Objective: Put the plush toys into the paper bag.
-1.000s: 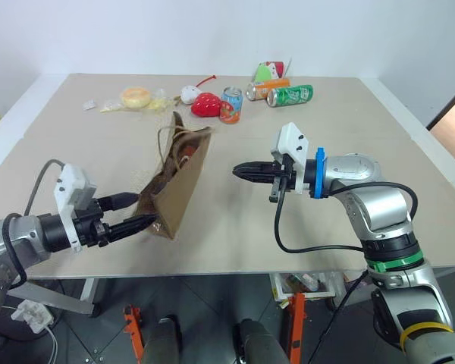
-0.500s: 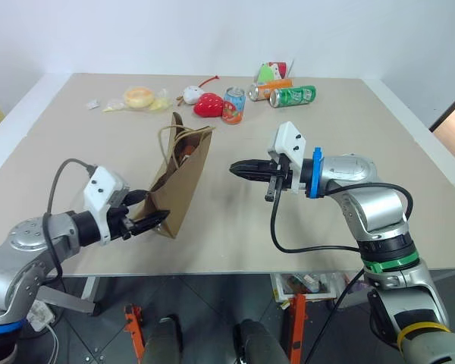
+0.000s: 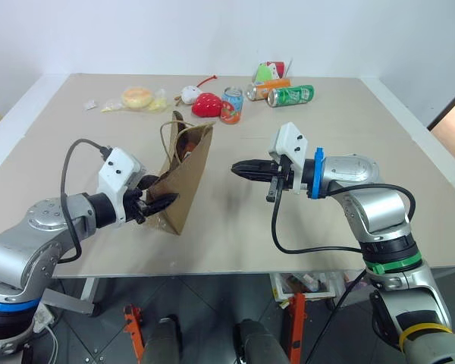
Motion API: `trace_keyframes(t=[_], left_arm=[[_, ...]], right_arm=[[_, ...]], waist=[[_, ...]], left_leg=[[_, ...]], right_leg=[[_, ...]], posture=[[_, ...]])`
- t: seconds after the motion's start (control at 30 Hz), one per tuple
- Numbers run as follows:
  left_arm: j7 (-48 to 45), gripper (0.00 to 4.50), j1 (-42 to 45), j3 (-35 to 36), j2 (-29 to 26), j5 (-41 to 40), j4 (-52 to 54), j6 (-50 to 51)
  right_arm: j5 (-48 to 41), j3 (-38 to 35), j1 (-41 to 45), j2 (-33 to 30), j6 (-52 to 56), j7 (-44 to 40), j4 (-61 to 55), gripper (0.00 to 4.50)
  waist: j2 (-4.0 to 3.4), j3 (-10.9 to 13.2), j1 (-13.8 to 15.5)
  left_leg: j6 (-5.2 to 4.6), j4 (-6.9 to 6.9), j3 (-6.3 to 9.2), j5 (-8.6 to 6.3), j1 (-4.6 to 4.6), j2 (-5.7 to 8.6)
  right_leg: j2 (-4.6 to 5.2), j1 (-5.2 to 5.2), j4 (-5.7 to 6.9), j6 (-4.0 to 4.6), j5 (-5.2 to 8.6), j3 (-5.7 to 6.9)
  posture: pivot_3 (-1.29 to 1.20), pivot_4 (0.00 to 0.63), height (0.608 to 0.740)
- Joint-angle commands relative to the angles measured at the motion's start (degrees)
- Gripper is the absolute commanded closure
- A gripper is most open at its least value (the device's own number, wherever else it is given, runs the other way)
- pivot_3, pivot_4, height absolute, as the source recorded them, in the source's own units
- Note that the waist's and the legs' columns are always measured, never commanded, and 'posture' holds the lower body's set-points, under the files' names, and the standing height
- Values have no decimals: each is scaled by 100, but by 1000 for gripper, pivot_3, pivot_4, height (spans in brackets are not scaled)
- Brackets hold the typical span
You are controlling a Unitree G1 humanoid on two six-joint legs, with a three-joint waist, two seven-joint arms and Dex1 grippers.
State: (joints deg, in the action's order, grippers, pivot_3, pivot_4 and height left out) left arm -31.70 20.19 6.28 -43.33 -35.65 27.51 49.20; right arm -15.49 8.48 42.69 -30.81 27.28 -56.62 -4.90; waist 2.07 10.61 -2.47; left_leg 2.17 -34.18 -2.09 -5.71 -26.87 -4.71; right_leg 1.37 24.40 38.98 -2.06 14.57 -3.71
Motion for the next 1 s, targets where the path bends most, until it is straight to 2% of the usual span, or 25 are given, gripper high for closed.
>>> trace_keyframes(t=[0.03,0.1,0.23,0.33,0.5,0.63,0.8,1.0], left_arm=[[16,3598,164,71,52,38,-24,-44],[13,4460,228,45,81,80,-96,-46],[-1,4460,416,-7,146,185,-313,-94],[-340,4460,526,-68,107,385,-669,-544],[-1767,4460,666,-118,-135,559,-1593,-1797],[-3326,4460,924,-272,-248,608,-2524,-2891],[-4666,4460,1656,-574,-99,909,-3899,-4062],[-5986,4460,2848,-952,301,937,-5456,-4862]], right_arm=[[-53,-127,40,-41,-90,54,-243,4500],[-57,-138,34,-67,-89,61,-253,4500],[-168,-246,-37,-236,90,3,-354,4500],[-597,-498,-199,-630,652,-274,-554,4500],[-1650,-1399,-571,-1357,1429,-752,-766,4500],[-2573,-2242,-773,-1563,2070,-710,-918,4500],[-2799,-2454,-1047,-1673,2252,-448,-1180,4500],[-2908,-2481,-1337,-1671,2276,-85,-1508,4500]], waist=[[0,0,0],[0,0,0],[1,0,2],[1,0,28],[0,0,90],[0,0,84],[0,0,97],[0,1,116]], left_leg=[[0,0,0,0,0,0],[0,-1,0,0,0,1],[0,-1,0,0,0,1],[0,-1,0,0,0,4],[0,-1,-3,0,0,8],[1,1,-4,-1,0,5],[1,0,-4,-1,0,6],[0,-12,-8,0,-11,8]], right_leg=[[1,-1,0,-1,0,-1],[1,-1,0,-1,0,-2],[0,-1,0,-1,0,-2],[1,-4,0,-5,1,-4],[4,-4,-5,-8,5,-12],[3,-1,-6,-3,5,-11],[4,-2,-8,-1,3,-10],[4,1,-10,-9,1,-15]], posture=[[0,150,740],[0,150,740],[0,150,740],[0,150,740],[0,150,740],[0,150,740],[0,150,740],[0,150,740]])
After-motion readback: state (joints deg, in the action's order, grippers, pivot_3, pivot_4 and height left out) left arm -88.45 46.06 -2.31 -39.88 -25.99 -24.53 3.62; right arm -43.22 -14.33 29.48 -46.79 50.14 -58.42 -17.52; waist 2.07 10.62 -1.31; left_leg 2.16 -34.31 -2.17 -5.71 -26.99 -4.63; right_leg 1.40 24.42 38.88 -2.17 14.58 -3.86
